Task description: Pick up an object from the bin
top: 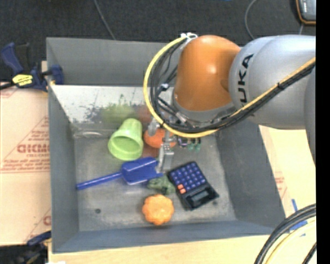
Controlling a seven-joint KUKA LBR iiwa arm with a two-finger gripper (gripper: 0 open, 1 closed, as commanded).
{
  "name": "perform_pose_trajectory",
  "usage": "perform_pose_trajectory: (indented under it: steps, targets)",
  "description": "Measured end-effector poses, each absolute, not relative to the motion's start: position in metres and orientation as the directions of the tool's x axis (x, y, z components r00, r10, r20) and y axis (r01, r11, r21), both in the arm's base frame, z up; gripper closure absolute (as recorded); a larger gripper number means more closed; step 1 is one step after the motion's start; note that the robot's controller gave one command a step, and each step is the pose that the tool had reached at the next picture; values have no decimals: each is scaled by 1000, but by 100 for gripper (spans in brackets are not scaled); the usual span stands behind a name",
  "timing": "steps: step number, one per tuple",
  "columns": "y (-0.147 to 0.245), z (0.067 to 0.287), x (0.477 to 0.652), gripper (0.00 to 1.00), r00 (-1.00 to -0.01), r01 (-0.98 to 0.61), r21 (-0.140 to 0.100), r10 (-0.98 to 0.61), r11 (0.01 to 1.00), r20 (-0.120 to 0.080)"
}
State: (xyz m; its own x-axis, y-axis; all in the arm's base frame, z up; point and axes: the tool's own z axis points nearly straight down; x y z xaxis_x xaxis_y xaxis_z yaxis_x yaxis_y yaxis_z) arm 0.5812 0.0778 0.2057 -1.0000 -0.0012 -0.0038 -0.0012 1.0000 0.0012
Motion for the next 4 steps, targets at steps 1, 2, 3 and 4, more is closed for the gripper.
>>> perform_pose_trajectory:
  steps: [1, 2, 3, 4]
  targets:
    - [69, 139, 567, 0, -975, -221, -1, -221, 975, -8]
    - [75, 139, 583, 0, -1000, 25, 1, 25, 1000, -3]
    - [76, 127, 570, 0, -965, -263, -1, -263, 965, -3]
    - [69, 112, 571, 0, -997, 76, 4, 76, 997, -6]
